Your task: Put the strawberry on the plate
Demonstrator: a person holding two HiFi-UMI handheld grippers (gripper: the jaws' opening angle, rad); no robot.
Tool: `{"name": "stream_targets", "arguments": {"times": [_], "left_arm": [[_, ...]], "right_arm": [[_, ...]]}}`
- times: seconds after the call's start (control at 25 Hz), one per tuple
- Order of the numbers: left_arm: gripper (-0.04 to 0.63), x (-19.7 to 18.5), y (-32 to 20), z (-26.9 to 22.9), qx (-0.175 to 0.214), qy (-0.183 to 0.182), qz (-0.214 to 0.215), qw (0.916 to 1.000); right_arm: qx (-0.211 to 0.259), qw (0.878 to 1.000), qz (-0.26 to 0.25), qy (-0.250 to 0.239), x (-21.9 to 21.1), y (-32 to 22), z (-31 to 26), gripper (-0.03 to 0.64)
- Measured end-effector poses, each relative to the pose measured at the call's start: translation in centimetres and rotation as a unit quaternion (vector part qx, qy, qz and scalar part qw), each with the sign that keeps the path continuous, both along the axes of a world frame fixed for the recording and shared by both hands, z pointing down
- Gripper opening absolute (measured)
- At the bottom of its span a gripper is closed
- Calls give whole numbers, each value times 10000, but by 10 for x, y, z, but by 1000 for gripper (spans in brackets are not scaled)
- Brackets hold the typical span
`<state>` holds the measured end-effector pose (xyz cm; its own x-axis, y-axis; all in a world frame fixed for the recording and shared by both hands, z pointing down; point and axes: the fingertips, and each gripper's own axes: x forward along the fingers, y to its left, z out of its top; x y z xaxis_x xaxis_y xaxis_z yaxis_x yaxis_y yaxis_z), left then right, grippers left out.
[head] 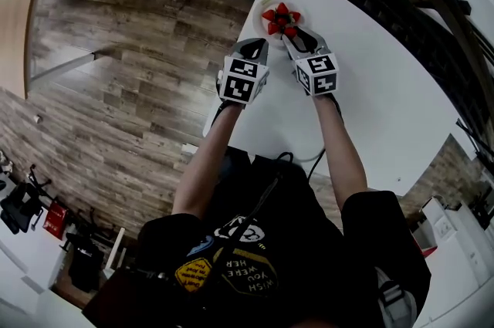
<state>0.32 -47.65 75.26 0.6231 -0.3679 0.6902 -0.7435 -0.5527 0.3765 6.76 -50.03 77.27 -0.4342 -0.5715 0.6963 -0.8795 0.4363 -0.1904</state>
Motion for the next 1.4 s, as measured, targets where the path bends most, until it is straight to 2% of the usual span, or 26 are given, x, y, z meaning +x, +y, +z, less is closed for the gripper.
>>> {"name": "stream_targets", "arguments": {"times": [0.2, 0.48, 0.6, 0.68, 0.8, 1.0, 1.24, 1.4], "left_arm": [[0, -1, -3, 2, -7, 3, -8, 10000], [0, 1, -1, 1, -24, 49, 33, 10000], [0, 0, -1, -1, -34, 79, 67, 9999], [0, -1, -2, -3, -17, 95, 63, 9999], [0, -2, -1, -7, 23, 112, 52, 9999], [0, -8, 1, -14, 80, 114, 37, 9999], [0, -16, 8, -35, 250, 155, -16, 9996], [0, -22, 15, -59, 474, 197, -38, 9987]], "right_arm": [[57, 9998, -82, 148, 0, -4, 4, 138], [220, 9958, -421, 782, -4, -8, 4, 138], [240, 9941, -540, 908, -6, -8, 5, 138], [252, 9948, -522, 836, -7, -9, 5, 140], [236, 9970, -445, 580, -10, -8, 4, 193], [377, 9978, -343, 433, -13, -6, -8, 193], [696, 9970, -73, 331, -4, 5, -44, 171], [982, 9947, 227, 178, 2, 19, -79, 132]]}}
